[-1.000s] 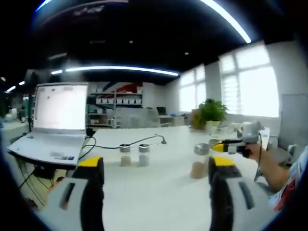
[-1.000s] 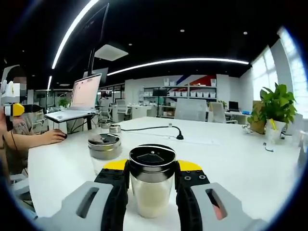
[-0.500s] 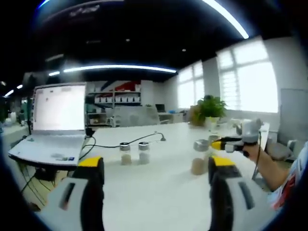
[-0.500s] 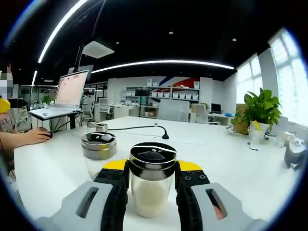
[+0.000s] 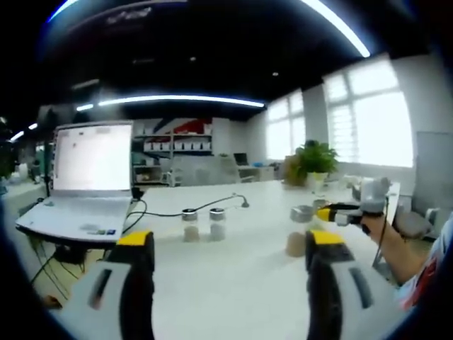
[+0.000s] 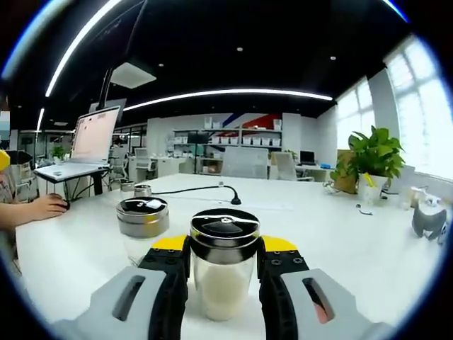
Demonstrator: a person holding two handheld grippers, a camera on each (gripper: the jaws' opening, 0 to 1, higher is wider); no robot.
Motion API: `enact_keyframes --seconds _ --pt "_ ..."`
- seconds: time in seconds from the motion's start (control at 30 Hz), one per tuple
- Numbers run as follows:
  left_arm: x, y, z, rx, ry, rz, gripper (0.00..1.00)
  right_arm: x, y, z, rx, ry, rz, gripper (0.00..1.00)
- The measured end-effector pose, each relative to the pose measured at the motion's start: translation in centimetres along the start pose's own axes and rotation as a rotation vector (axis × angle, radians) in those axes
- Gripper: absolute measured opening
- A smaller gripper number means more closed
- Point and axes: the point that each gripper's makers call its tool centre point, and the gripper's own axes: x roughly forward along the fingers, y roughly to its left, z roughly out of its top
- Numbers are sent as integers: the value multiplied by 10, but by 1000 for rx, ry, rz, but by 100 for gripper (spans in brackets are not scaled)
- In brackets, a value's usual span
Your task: Rotate the seasoning bottle until the label or dispensing opening points toward the visible target arrow and the bottle remains upright within the marked orientation range
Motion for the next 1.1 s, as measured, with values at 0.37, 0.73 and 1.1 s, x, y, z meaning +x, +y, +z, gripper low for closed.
enact_keyframes --seconds 0.37,0.73,1.1 --pt "-4 -1 14 6 -66 -10 94 0 0 -1 -4 -17 27 37" --pt "-2 3 9 12 -42 5 94 -16 -10 23 48 -142 155 55" --pt "-3 -1 11 15 -43 -16 94 -28 -31 49 59 -177 459 56"
